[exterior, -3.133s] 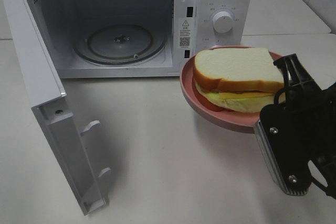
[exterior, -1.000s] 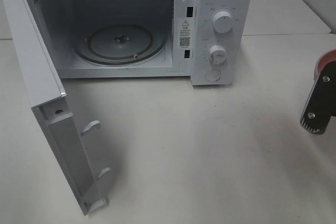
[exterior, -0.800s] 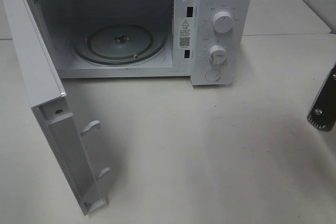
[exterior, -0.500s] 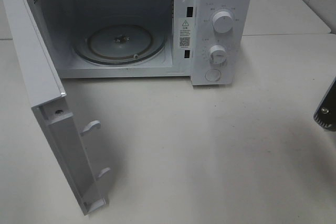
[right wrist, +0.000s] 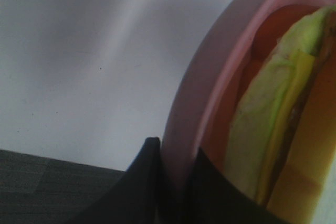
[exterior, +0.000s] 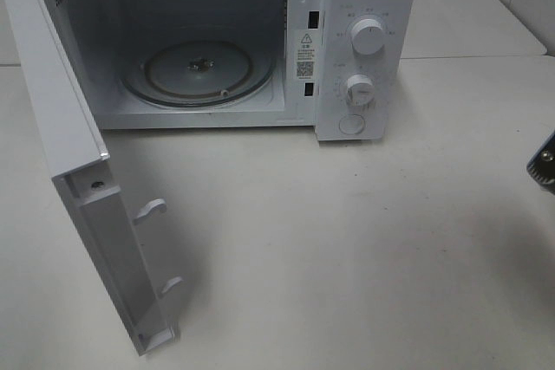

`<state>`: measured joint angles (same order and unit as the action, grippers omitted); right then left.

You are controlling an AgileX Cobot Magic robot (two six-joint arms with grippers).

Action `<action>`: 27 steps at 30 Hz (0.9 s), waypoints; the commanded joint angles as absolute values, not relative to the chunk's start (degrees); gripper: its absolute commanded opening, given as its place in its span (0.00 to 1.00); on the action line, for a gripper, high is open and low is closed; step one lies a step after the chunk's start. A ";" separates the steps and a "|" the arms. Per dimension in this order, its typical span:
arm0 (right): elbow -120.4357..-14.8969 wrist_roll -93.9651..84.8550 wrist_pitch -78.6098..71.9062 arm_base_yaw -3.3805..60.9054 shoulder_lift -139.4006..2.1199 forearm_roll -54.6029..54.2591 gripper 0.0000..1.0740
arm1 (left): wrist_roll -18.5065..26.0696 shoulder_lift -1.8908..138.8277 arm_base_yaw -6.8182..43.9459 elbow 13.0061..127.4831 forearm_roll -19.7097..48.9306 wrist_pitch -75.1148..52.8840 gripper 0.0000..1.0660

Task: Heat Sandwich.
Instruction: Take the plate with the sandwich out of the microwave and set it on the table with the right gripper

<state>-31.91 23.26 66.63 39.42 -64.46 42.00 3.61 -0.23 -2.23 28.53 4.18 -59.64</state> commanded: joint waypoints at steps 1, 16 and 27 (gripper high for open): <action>-32.31 24.58 67.61 39.42 -64.11 44.23 0.08 | 3.50 -1.66 -2.18 28.36 4.13 -59.53 0.95; -32.31 26.18 63.83 39.42 -65.72 44.46 0.04 | 3.50 -1.66 -2.18 28.36 4.13 -59.53 0.95; -39.53 34.32 63.71 39.36 -77.81 46.87 0.04 | 3.50 -1.66 -2.18 28.36 4.13 -59.53 0.95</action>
